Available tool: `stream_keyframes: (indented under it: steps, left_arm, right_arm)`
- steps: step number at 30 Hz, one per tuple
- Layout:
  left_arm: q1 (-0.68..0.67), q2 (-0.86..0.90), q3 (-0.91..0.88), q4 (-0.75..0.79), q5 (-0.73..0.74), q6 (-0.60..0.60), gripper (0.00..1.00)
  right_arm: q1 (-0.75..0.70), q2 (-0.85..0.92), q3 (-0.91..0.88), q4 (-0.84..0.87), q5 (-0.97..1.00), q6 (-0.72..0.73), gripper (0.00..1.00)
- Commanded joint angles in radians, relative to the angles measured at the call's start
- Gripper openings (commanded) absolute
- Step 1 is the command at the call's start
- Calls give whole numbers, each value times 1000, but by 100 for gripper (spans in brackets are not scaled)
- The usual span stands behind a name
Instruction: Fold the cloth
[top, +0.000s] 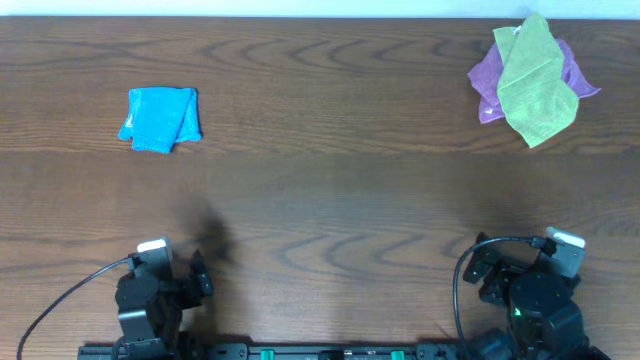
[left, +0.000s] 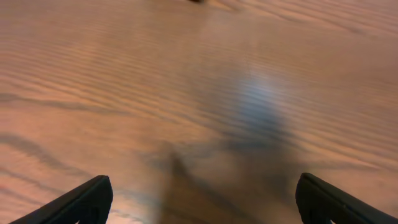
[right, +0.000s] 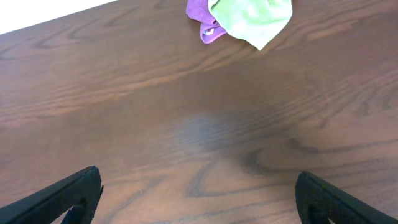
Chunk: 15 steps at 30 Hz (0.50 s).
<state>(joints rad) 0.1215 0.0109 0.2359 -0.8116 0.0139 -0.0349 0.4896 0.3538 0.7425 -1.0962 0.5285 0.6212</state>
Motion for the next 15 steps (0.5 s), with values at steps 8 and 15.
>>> stream_keyframes:
  steps: [8, 15]
  left_arm:
    - [-4, -7, 0, -86, -100, -17, 95]
    - [-4, -7, 0, -85, -100, -17, 96]
  right_arm:
    - [0, -2, -3, 0, 14, 14, 99]
    - [0, -2, -3, 0, 14, 14, 99]
